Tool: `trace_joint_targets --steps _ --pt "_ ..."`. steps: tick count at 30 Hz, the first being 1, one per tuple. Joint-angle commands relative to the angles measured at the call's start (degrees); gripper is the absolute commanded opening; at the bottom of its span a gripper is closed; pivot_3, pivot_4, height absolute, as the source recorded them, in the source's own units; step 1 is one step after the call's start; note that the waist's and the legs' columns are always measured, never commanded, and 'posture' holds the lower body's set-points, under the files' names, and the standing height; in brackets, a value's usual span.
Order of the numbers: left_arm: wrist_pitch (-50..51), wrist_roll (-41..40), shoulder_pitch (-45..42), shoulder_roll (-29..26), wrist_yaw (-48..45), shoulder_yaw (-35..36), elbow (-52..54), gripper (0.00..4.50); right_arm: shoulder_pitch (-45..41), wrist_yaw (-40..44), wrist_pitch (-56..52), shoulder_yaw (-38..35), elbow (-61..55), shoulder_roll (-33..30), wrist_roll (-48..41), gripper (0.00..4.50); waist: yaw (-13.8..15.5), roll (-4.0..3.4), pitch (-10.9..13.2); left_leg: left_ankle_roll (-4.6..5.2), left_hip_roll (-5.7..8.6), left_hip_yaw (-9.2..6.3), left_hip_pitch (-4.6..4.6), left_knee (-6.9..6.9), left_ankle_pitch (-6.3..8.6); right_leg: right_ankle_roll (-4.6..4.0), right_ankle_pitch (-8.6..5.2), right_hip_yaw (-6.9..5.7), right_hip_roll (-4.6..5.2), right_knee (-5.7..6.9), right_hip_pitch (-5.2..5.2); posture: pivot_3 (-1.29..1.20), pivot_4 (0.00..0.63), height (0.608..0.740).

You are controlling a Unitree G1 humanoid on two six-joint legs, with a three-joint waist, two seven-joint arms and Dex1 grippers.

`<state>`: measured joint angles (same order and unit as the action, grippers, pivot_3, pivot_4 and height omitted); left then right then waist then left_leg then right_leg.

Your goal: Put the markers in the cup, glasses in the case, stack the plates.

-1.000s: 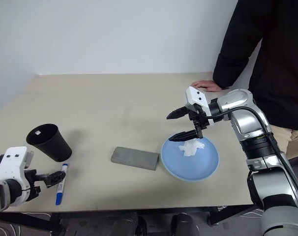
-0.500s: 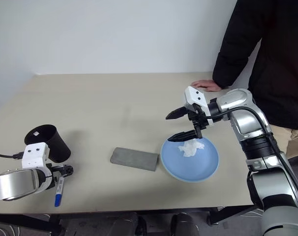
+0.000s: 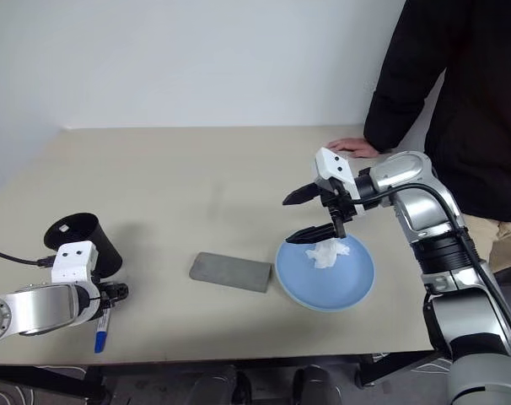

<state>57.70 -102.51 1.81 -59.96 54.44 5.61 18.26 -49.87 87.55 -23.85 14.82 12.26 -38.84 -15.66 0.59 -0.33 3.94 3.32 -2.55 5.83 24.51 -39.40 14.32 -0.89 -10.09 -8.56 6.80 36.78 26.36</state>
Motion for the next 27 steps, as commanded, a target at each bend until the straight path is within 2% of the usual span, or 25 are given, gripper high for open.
trace_joint_targets --steps 1,5,10,16,22,27 --pt "0.75 -0.70 0.54 -0.33 0.54 -0.95 -0.71 1.78 -1.58 -0.29 0.45 -1.63 -1.08 0.15 -0.74 4.50 -0.02 0.00 0.00 -0.01 0.00 0.00 0.00 0.00 -0.01 -0.03 0.03 0.00 -0.01 0.00 0.00 0.00 0.000 0.697" --pt "2.61 -0.91 1.62 -1.66 -1.61 -1.33 -0.69 0.48 -1.64 -0.08 0.73 -1.40 -0.93 0.07 -0.50 4.50 0.02 -0.01 -0.01 -0.07 -0.01 -0.04 -0.02 0.00 -0.04 -0.05 0.04 -0.01 -0.08 0.03 0.01 0.00 0.000 0.697" --pt "4.05 1.71 1.10 -2.39 -5.90 -1.59 0.84 0.48 -1.87 0.16 0.65 -1.39 -0.90 -0.03 -0.53 4.50 0.02 -0.01 -0.01 -0.07 0.02 0.01 -0.02 0.00 -0.04 -0.05 0.04 0.02 -0.03 0.01 0.00 0.00 0.000 0.697" --pt "6.87 2.64 1.27 -6.58 -14.86 1.04 5.78 0.48 -2.60 0.53 0.79 -1.12 -0.30 0.14 -0.38 4.50 0.08 0.01 0.00 -0.07 0.02 0.00 0.01 -0.01 -0.04 -0.06 0.04 0.02 -0.02 -0.01 0.03 0.00 0.000 0.697" --pt "5.83 2.55 1.33 -9.61 -26.88 9.91 10.63 0.48 -3.01 0.51 1.01 -0.99 0.10 0.50 -0.27 4.50 0.08 0.11 0.02 -0.08 0.00 -0.03 0.05 -0.01 -0.04 -0.07 0.03 -0.02 -0.04 -0.01 0.05 0.00 0.000 0.697" --pt "-0.79 12.83 -0.38 -5.86 -36.49 18.28 10.92 0.48 -2.72 0.26 1.00 -1.11 -0.24 0.66 -0.26 4.50 0.06 0.09 0.02 -0.07 0.00 0.00 0.02 -0.01 -0.04 -0.14 -0.01 -0.03 -0.06 -0.01 0.04 0.00 0.000 0.697"
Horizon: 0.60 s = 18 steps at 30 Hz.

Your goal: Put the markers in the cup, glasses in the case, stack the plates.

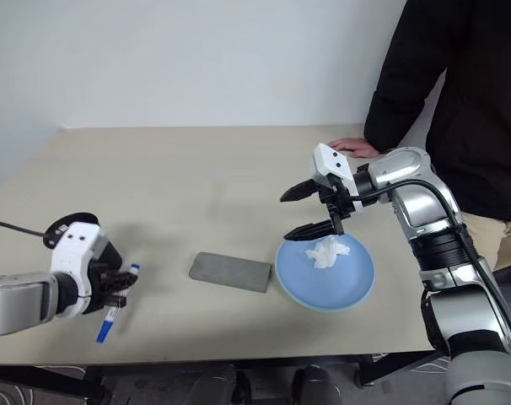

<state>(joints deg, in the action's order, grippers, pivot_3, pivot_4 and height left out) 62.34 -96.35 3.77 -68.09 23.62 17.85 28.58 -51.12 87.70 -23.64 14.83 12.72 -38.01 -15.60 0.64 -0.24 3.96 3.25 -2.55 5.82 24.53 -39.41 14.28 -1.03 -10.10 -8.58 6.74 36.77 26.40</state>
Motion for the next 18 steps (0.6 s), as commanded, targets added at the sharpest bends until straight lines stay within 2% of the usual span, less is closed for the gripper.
trace_joint_targets --steps 1,9,12,16,18 --pt "-6.20 7.42 -3.15 2.75 -7.26 7.30 0.56 0.48 -1.43 0.11 0.74 -1.16 -0.77 -0.14 -0.35 4.50 0.01 0.02 -0.01 0.00 0.01 0.01 0.01 0.00 0.00 0.00 0.00 0.00 -0.02 0.01 0.02 0.00 0.000 0.697" --pt "-18.40 25.96 -7.55 8.43 -24.78 11.27 0.14 0.48 -1.05 -0.63 0.47 -1.39 -1.61 0.70 -0.69 4.50 0.01 0.06 -0.02 -0.11 0.04 0.05 0.01 0.00 -0.07 0.02 0.02 -0.05 -0.08 0.00 0.00 0.00 0.000 0.697" --pt "-24.52 33.17 -11.12 11.63 -27.77 11.37 -1.68 0.48 -0.86 -0.84 0.39 -1.38 -2.07 1.02 -0.81 4.50 0.06 0.08 -0.03 -0.11 0.04 0.03 0.02 0.00 -0.07 0.07 0.06 -0.06 -0.11 0.00 -0.02 0.00 0.000 0.697" --pt "-27.41 38.08 -14.00 14.35 -30.41 12.23 -4.28 0.48 -0.75 -1.00 0.42 -1.51 -2.36 1.09 -0.85 4.50 0.00 0.08 -0.04 -0.10 0.04 0.05 0.01 -0.02 -0.08 0.08 0.09 -0.04 -0.12 0.00 -0.02 0.00 0.000 0.697" --pt "-29.75 39.25 -14.41 16.29 -32.55 14.96 -6.84 0.48 -0.74 -1.05 0.24 -1.60 -2.67 1.12 -1.02 4.50 0.00 0.09 -0.04 -0.09 0.04 0.06 0.02 -0.03 -0.08 0.08 0.09 -0.04 -0.13 0.00 -0.01 0.00 0.000 0.697"
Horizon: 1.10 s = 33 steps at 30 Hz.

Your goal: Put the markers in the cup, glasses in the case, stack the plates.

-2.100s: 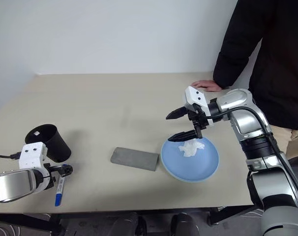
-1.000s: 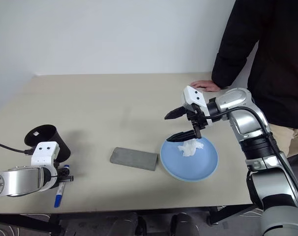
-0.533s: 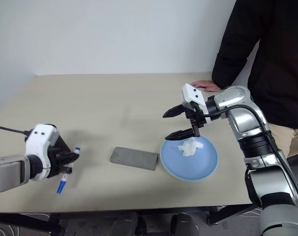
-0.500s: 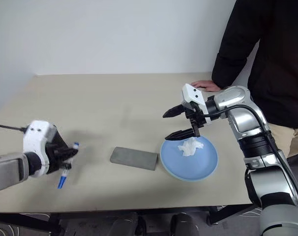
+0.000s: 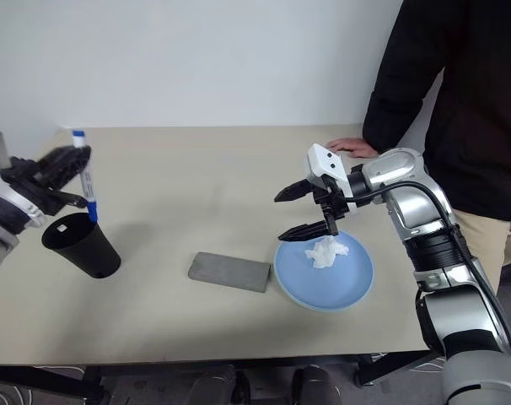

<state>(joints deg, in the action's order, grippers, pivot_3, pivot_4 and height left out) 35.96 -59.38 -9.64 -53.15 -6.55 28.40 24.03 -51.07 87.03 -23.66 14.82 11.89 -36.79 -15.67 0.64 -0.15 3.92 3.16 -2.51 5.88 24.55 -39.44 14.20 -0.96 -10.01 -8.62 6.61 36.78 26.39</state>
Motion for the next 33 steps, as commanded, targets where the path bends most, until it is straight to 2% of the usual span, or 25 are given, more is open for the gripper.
trace_joint_targets --steps 1,6,10,33 --pt "-3.96 2.37 -0.93 2.14 -3.33 5.60 -3.28 0.48 -0.75 -0.42 0.13 -1.64 -2.05 -0.08 -1.07 4.50 -0.05 0.00 0.00 0.00 0.00 -0.01 0.00 -0.01 0.00 0.00 0.00 0.00 -0.01 0.00 -0.01 0.00 0.000 0.697" --pt "-9.00 10.52 0.76 4.98 -7.25 5.69 -6.16 0.48 -0.33 -0.29 -0.78 -2.03 -3.47 -0.30 -1.92 4.50 -0.03 0.01 0.00 -0.01 -0.08 -0.04 0.05 -0.25 0.01 0.01 0.01 0.05 -0.32 0.00 -0.02 0.00 0.000 0.697" --pt "-12.52 18.03 1.05 7.74 -6.37 4.07 -8.64 0.48 0.39 -0.87 -1.04 -2.16 -4.01 -0.57 -2.06 4.50 0.08 0.02 -0.01 0.20 -0.22 -0.08 0.03 -0.29 0.13 -0.02 0.01 0.06 -0.32 0.00 -0.07 0.00 0.000 0.697" --pt "-21.52 32.03 3.51 19.11 -12.90 -1.07 -14.22 0.48 2.46 -3.76 -3.08 -2.80 -6.99 -1.19 -3.60 4.50 0.04 0.03 -0.02 0.32 -0.89 0.05 0.05 -0.55 0.20 -0.40 0.17 0.02 -0.56 -0.01 -0.02 0.00 0.000 0.697"
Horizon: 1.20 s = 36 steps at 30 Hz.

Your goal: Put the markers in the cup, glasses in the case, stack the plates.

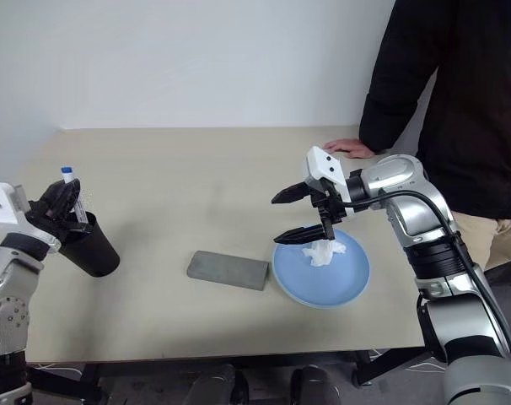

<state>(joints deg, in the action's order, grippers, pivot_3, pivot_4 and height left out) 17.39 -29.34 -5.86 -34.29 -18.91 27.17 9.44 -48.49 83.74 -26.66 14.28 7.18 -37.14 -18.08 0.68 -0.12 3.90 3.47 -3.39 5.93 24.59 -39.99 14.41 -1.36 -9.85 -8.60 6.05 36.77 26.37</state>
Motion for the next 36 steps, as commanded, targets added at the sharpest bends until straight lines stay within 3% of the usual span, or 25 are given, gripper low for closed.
trace_joint_targets --steps 1,2,5,15,21,27,31,36 --pt "-3.36 2.33 -0.26 0.56 -0.59 0.19 0.07 0.48 -0.08 -0.50 -0.11 -2.26 -2.34 -0.88 -1.19 4.50 0.00 0.00 0.00 0.00 -0.01 0.00 0.00 0.00 0.00 -0.01 -0.01 0.00 0.00 0.00 0.01 0.00 0.000 0.697" --pt "-3.69 2.58 -0.26 0.89 -0.55 0.29 -0.14 0.48 -0.05 -0.52 -0.14 -2.27 -2.40 -0.92 -1.21 4.50 0.00 0.00 0.00 0.00 -0.02 0.00 0.00 0.00 0.00 -0.02 -0.01 0.00 0.00 0.00 0.02 0.00 0.000 0.697" --pt "-4.07 3.07 -0.14 1.47 -0.71 0.40 -0.25 1.15 -0.09 -0.59 -0.32 -2.32 -2.59 -1.00 -1.28 4.50 -0.01 0.00 0.00 0.00 -0.05 0.02 0.00 0.00 0.00 -0.03 -0.02 0.00 0.00 -0.01 0.03 0.00 0.000 0.697" --pt "-3.79 3.40 2.24 2.28 -1.19 1.54 0.48 4.48 -0.05 -0.99 -0.43 -2.26 -2.81 -0.93 -1.42 4.50 -0.02 0.00 0.00 0.00 -0.09 0.03 0.00 0.00 0.01 -0.05 -0.03 -0.05 0.02 -0.03 0.08 0.00 0.000 0.697" --pt "0.33 -0.79 2.45 -0.22 -4.17 3.76 2.58 4.48 0.12 -1.51 -0.46 -2.35 -2.78 -0.95 -1.50 4.50 0.00 0.00 0.01 0.00 -0.12 0.02 0.00 0.00 0.01 -0.05 -0.03 -0.09 0.03 -0.04 0.10 0.00 0.000 0.697" --pt "12.07 -16.09 8.73 -13.77 -24.14 12.10 6.81 4.48 2.72 -4.74 -2.37 -5.35 -4.17 -2.71 -2.23 4.50 -0.09 0.00 0.06 -0.09 -0.25 0.08 0.05 0.00 0.08 -0.06 -0.04 -0.20 0.06 -0.10 0.26 0.00 0.000 0.697" --pt "13.52 -17.98 10.00 -22.18 -35.66 18.41 0.24 4.48 5.36 -8.58 -3.84 -9.47 -4.80 -4.66 -2.90 4.50 -0.02 -0.16 0.09 -0.12 -0.25 0.09 0.11 0.06 0.11 -0.07 -0.04 -0.30 0.11 -0.14 0.37 0.00 0.000 0.697" --pt "13.71 -16.21 11.52 -27.47 -45.24 20.50 -5.68 4.48 9.25 -11.79 -7.81 -12.75 -7.45 -6.64 -4.82 4.50 -0.05 -0.36 0.13 -0.12 -0.28 0.24 0.08 0.17 0.11 -0.07 -0.04 -0.30 0.15 -0.18 0.45 0.00 0.000 0.697"
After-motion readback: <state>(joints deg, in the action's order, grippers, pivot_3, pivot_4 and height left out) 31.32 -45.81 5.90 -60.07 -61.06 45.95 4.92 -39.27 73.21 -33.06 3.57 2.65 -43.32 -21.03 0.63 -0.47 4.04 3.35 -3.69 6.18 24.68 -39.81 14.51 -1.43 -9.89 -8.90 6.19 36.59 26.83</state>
